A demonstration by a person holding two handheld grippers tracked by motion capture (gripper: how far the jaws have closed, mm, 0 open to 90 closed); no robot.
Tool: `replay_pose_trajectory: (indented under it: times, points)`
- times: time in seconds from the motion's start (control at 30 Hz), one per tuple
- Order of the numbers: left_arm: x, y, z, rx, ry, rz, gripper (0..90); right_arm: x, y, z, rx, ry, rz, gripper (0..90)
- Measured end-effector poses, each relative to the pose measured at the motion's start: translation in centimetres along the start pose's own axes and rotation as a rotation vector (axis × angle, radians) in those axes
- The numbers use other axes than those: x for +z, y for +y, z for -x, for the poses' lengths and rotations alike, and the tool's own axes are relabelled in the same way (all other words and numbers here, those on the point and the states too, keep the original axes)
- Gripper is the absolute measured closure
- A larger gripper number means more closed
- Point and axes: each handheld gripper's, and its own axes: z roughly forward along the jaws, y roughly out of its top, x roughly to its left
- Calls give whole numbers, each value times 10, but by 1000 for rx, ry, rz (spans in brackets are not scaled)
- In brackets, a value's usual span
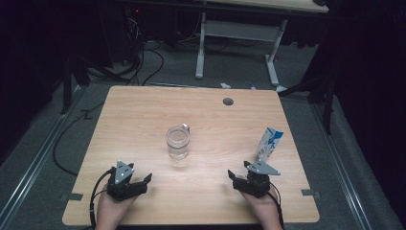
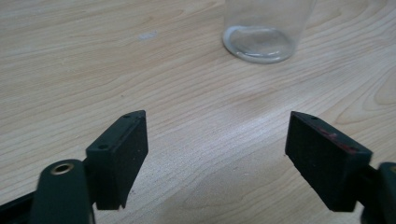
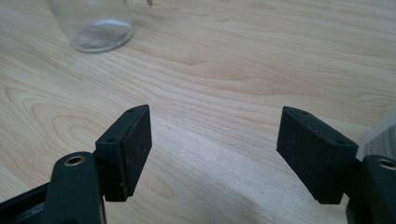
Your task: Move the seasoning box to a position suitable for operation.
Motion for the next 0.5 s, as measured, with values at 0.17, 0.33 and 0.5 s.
replay_pose_trajectory:
  times: [0.17,0.33,0.5]
  points:
    - [0,0,0,-23,-4,10,238,-7,0,3,20,14,22,308]
    - [1,1,3,-34,6,0,238,-7,2,3,5,23,27,318]
    - [2,1,5,-38,5,2,249,-8,0,6,16,28,24,321]
